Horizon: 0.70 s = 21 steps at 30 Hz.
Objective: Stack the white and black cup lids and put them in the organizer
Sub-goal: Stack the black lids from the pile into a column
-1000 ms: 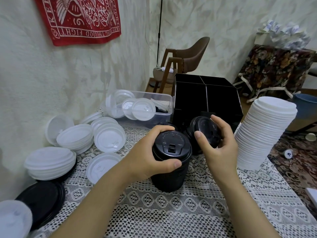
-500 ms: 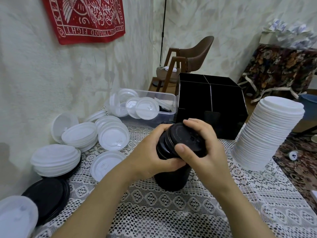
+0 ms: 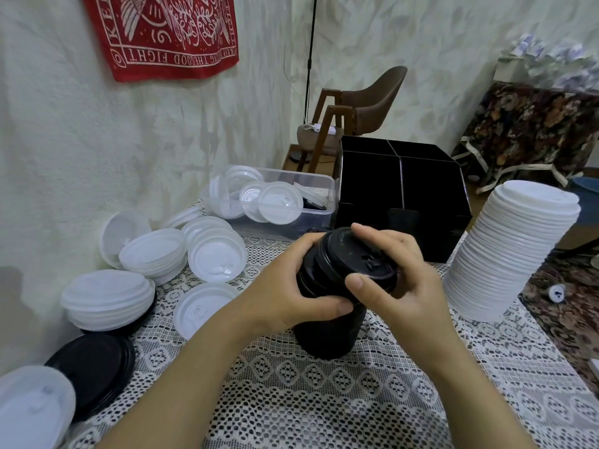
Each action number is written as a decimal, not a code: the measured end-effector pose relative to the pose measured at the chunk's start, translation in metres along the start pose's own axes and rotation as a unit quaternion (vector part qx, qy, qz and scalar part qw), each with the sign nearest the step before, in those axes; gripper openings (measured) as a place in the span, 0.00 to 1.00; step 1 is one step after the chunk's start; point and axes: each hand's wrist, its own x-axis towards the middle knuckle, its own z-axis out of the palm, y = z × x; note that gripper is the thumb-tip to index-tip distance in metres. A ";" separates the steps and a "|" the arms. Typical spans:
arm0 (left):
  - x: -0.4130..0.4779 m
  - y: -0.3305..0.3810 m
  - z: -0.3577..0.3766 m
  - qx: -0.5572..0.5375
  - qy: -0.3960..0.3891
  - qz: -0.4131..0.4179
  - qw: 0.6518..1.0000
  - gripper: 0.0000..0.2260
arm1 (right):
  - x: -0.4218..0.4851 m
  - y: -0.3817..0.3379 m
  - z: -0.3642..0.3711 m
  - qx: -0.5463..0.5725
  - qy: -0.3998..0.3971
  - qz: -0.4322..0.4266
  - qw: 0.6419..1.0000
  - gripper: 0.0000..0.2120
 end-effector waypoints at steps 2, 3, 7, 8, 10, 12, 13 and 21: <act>0.001 -0.001 0.000 -0.006 -0.004 -0.003 1.000 0.31 | 0.000 -0.002 0.005 -0.005 0.025 0.006 1.000 0.26; 0.001 -0.001 0.000 -0.006 -0.005 -0.004 1.000 0.31 | -0.001 -0.002 0.009 -0.008 0.033 0.006 0.999 0.26; 0.002 -0.003 -0.001 -0.009 -0.006 -0.005 1.000 0.36 | -0.003 -0.001 0.025 -0.013 0.055 0.011 0.998 0.25; 0.002 -0.005 -0.001 -0.007 -0.006 -0.008 1.000 0.39 | -0.003 0.000 0.026 -0.018 0.056 0.012 0.998 0.26; 0.003 -0.008 -0.002 -0.005 -0.009 -0.014 1.000 0.42 | -0.003 0.000 0.027 -0.020 0.056 0.019 0.998 0.27; 0.003 -0.009 -0.002 -0.014 -0.012 -0.018 1.000 0.44 | -0.003 0.000 0.027 -0.019 0.054 0.027 0.998 0.28; 0.004 -0.009 -0.003 -0.022 -0.013 -0.019 0.999 0.44 | -0.003 0.000 0.027 -0.019 0.050 0.029 0.998 0.28; 0.002 -0.005 -0.010 -0.018 -0.033 -0.029 0.999 0.49 | -0.004 0.002 0.026 -0.033 0.039 0.033 0.998 0.29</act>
